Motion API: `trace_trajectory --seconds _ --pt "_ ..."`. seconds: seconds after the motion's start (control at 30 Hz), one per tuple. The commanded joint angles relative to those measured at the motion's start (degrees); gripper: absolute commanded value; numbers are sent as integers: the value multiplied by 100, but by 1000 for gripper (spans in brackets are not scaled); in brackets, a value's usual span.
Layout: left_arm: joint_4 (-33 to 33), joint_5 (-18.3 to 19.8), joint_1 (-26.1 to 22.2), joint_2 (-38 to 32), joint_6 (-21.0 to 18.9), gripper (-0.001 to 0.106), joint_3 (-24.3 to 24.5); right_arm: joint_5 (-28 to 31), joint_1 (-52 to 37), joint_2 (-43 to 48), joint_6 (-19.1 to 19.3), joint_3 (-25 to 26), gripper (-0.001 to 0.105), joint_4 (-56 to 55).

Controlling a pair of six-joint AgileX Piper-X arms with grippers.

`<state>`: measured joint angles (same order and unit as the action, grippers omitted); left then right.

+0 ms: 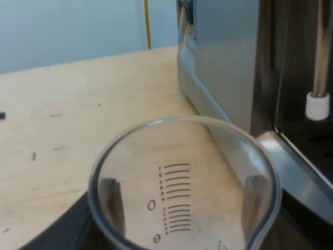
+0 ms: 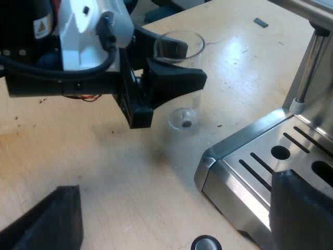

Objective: Pour the beans into the coffee machine

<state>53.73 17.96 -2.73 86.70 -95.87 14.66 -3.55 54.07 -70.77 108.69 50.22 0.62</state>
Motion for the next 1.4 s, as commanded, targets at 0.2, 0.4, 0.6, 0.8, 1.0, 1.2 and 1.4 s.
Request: trace_trajectory --seconds 0.2,0.4,0.6,0.8,1.0,1.2,1.4 --pt "148 165 -8 224 -80 56 201 2 11 -3 44 9 79 84" --pt "43 165 -8 224 -80 62 201 2 11 -3 44 9 79 84" --pt "-124 165 -8 224 -80 62 201 2 11 -3 44 9 79 84" --pt "-610 165 -8 224 -80 62 201 2 11 -3 44 9 79 84" --pt "-750 165 -8 224 -80 62 190 2 11 -3 44 9 79 84" --pt "-1547 -14 -8 -63 -80 62 190 2 11 -3 44 9 79 84" --pt "-3017 -25 -8 -692 -80 62 190 2 11 -3 -288 9 79 52"
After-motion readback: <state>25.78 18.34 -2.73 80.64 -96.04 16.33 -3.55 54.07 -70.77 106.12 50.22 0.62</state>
